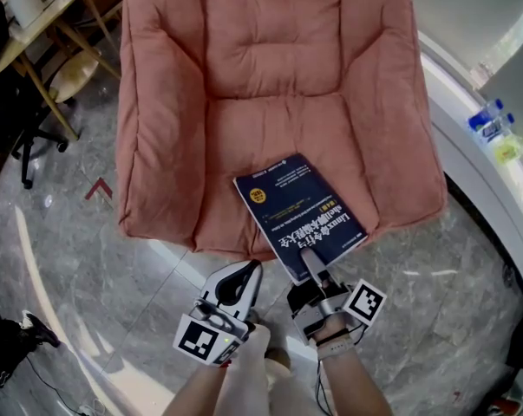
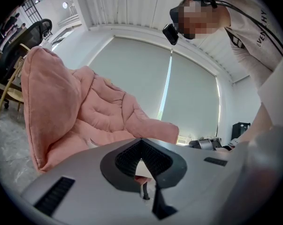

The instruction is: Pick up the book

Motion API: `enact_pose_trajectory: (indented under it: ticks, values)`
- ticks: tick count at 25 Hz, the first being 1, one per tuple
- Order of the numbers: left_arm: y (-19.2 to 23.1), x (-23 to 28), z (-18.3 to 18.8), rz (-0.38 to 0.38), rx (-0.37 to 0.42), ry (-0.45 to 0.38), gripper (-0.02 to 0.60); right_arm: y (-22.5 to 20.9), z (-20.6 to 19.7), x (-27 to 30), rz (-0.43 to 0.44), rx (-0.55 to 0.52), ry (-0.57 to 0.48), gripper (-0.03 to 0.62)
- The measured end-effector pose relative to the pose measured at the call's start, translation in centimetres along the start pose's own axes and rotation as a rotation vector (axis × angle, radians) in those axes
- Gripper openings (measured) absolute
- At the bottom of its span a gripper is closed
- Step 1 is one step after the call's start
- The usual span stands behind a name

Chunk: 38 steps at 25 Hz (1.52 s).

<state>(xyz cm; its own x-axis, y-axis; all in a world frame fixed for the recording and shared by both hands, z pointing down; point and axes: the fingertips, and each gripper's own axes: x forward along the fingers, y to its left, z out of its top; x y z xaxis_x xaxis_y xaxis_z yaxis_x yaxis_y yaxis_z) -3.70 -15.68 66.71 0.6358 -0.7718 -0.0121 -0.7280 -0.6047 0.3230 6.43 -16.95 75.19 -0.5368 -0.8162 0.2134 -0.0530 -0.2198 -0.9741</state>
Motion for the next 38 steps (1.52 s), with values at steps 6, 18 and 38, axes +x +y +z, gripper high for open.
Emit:
enact_pose_trajectory:
  ticks: [6,18,38]
  values:
    - [0.2,-0.4,0.5,0.012,-0.003,0.005,0.009,0.5,-0.2,-0.1,-0.003,0.034,-0.005,0.178]
    - [0.1,-0.7,1.8,0.015,-0.009,0.012,0.009,2.2,-0.5,-0.2,0.029,0.024,-0.014,0.178]
    - [-0.3,1.3,5.0,0.000,0.021,0.004,0.009,6.5,0.3,-0.7,0.122,-0.097,0.005,0.178]
